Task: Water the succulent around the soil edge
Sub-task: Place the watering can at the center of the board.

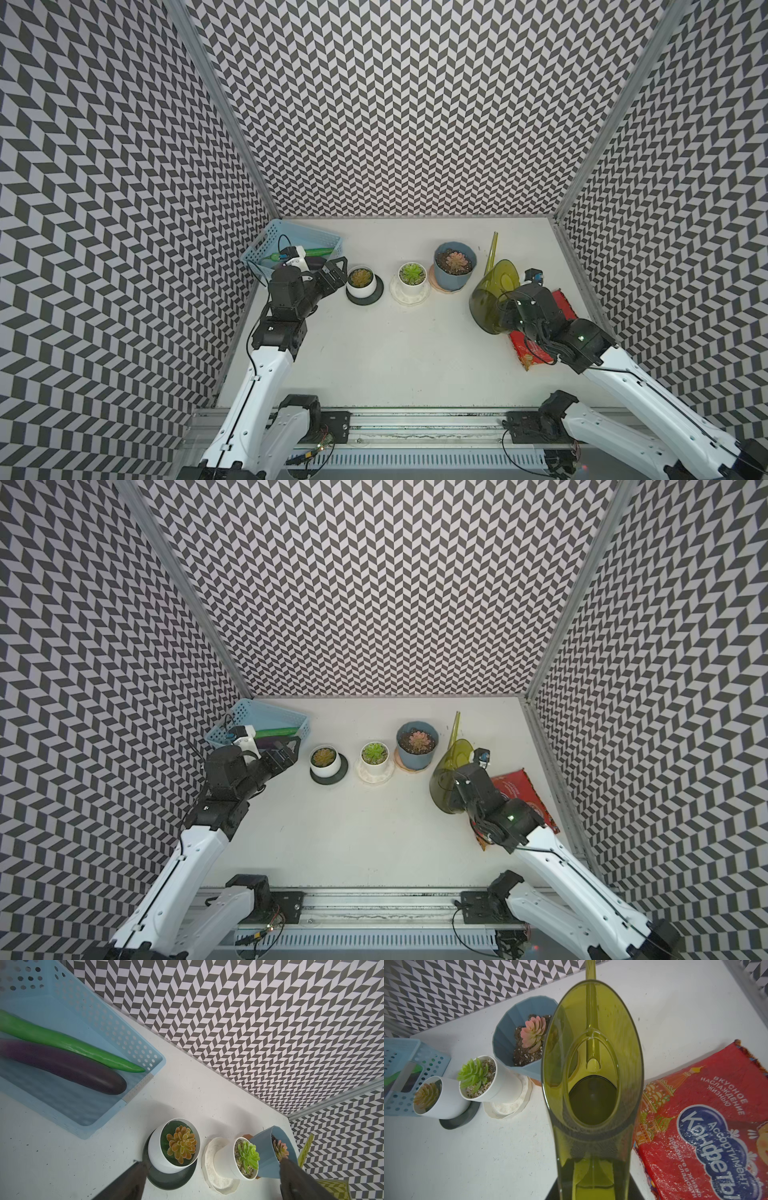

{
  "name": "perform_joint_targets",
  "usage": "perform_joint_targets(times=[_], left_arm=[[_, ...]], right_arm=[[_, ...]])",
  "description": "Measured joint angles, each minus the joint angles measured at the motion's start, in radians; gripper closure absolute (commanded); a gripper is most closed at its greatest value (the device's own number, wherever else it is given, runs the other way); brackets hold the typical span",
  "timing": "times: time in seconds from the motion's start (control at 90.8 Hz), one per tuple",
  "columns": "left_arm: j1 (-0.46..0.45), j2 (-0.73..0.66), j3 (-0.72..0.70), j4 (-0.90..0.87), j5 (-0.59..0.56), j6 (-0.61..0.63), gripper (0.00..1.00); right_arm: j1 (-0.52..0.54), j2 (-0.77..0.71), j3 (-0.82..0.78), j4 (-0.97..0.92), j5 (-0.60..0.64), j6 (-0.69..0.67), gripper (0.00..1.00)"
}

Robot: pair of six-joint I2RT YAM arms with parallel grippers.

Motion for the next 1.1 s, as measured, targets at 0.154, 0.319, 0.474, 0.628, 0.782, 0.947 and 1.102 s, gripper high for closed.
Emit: perform_joint_targets(times=[0.154,0.319,0.474,0.628,0.782,0.947,1.102], left_arm=[[-0.008,-0.003,0.000,-0.001,0.000,0.000,0.00],[-0.013,-0.015,0.000,0.000,-0.001,-0.001,0.00],[-0.024,-0.016,0.000,-0.003,-0.002,-0.001,0.00],[-0.031,-0.027,0.000,-0.012,-0.008,0.000,0.00],[-0.037,-0.034,0.000,-0.014,-0.012,0.000,0.00],[-0.042,-0.034,0.000,-0.015,-0.018,-0.001,0.00],[-0.043,-0.036,0.000,-0.015,-0.026,-0.001,0.00]], right_arm=[[0.092,-0.015,-0.026,-0.001,0.006,0.053,1.00],[0.220,-0.024,-0.041,-0.021,0.060,0.157,1.00],[0.294,-0.035,-0.108,-0.034,0.082,0.261,1.00],[0.334,-0.084,-0.150,-0.052,0.102,0.344,0.97],[0.348,-0.098,-0.164,-0.070,0.117,0.384,0.86],[0.383,-0.087,-0.182,-0.094,0.135,0.409,0.63],[0.420,-0.066,-0.192,-0.126,0.138,0.412,0.61]])
